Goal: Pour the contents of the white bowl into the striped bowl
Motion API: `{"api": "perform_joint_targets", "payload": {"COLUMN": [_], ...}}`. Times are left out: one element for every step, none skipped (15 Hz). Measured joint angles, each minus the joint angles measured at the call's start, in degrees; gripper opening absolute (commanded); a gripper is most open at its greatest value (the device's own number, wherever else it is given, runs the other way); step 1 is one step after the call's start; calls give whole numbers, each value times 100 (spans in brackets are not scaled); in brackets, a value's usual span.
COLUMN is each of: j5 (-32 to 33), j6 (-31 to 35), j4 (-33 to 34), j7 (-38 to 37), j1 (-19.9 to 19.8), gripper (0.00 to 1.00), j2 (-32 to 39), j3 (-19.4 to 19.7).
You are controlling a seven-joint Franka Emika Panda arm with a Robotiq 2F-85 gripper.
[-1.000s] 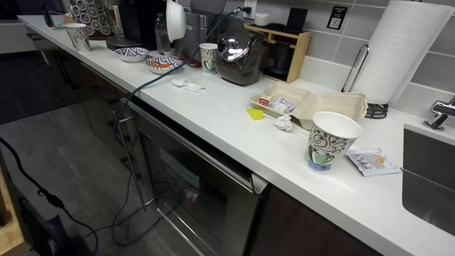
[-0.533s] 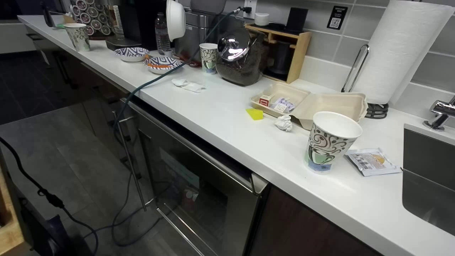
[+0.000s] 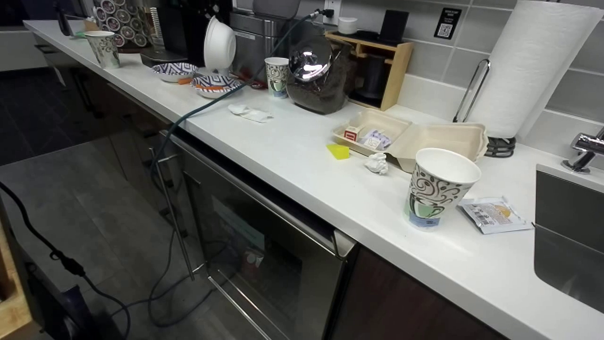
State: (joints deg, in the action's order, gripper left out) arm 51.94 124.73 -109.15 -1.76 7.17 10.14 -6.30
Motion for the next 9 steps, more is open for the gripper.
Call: {"api": "perform_joint_targets", "payload": {"j5": [-112,-190,-237,-253,-252,-252,-251,-252,-252], "j6": [135,269,390,531,721,879,943,963,996], "j4": [-276,-586,-891,-1236,-1533,-1781,-1936,-2021,-2018], "j7": [-241,-505,-764,-1072,-1359,-1545,-1642,-1703,-1711], "j1": [-61,-119,-169,-224,-269,-302,-320,-322,-322], "gripper": [2,2,2,6,6,6,2,2,2], "j2": [-149,-325,-503,-718,-904,-1065,-1184,-1264,-1283], "j3": [42,93,148,208,257,294,307,308,306]}}
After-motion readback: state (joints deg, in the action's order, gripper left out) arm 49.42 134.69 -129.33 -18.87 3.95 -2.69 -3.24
